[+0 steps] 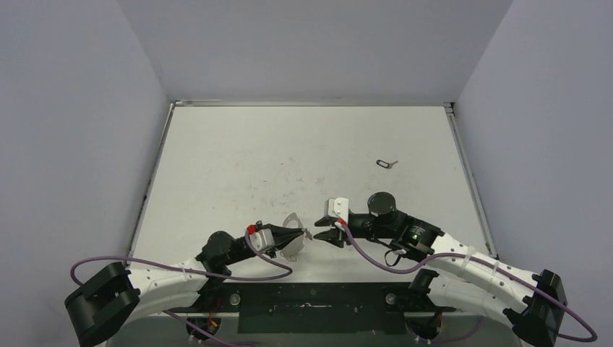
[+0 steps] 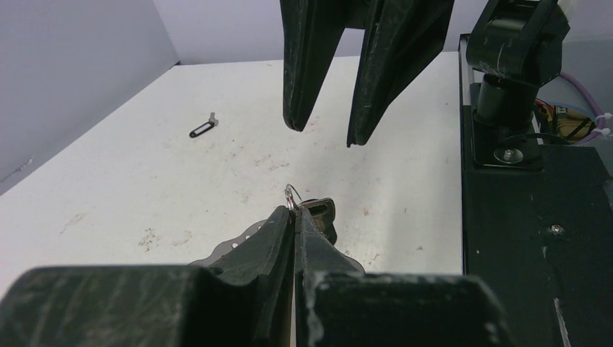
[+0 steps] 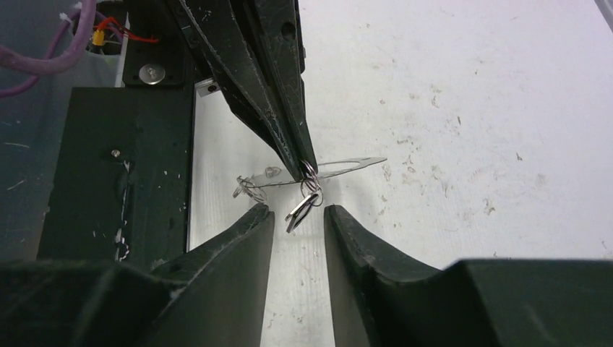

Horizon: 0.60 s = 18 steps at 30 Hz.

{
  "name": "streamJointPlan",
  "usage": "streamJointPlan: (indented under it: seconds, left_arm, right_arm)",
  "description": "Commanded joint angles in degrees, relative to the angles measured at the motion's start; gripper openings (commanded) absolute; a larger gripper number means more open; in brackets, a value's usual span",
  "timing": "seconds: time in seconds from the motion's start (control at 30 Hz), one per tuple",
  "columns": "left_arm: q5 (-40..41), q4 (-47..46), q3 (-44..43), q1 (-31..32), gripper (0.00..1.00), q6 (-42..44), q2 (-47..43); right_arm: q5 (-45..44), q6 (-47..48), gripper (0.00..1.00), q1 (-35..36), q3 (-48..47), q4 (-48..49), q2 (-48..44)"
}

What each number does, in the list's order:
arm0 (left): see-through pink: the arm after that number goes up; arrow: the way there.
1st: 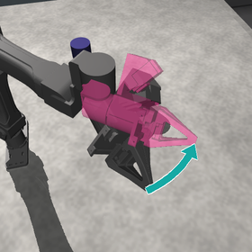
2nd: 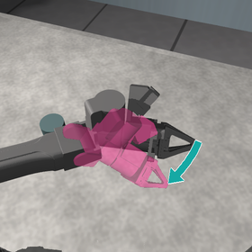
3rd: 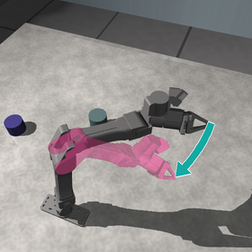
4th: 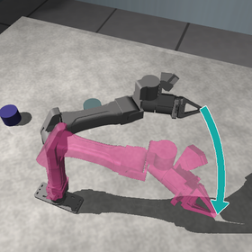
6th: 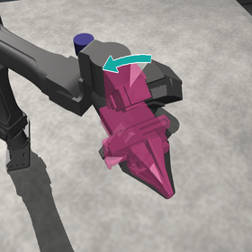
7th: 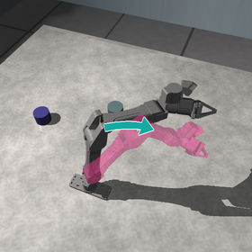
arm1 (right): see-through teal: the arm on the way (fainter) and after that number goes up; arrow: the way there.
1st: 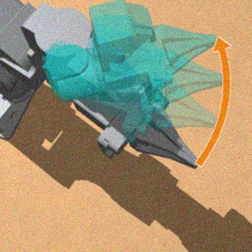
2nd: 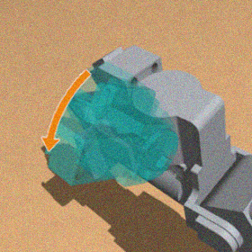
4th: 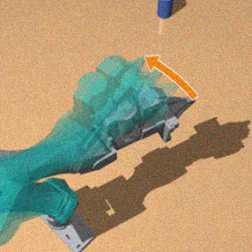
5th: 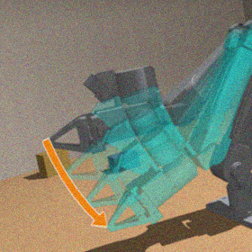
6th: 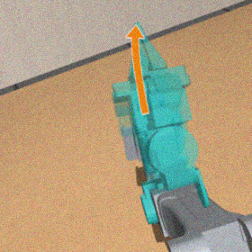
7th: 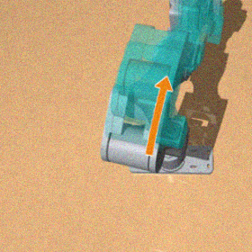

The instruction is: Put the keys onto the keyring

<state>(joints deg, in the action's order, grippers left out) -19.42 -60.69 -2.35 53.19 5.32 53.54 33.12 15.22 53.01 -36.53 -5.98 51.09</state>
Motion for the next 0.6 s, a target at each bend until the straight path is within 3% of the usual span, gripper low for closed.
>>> streamJointPlan:
  seconds: [0.0, 0.1, 0.57]
  left_arm:
    - [-1.90, -7.15, 0.20, -0.01, 0.00, 0.35, -1.90]
    - [-3.17, -6.25, 0.08, 0.01, 0.00, 0.67, -2.97]
    - [-3.80, -4.70, -0.11, -0.02, 0.00, 1.26, -3.99]
  right_arm:
    - [5.96, -0.75, 0.29, -0.53, 1.29, 10.69, -0.28]
    - [5.43, -0.90, 0.23, -0.61, 1.42, 12.15, 0.72]
    - [1.94, -1.25, 0.25, -1.31, 1.44, 13.10, 5.82]
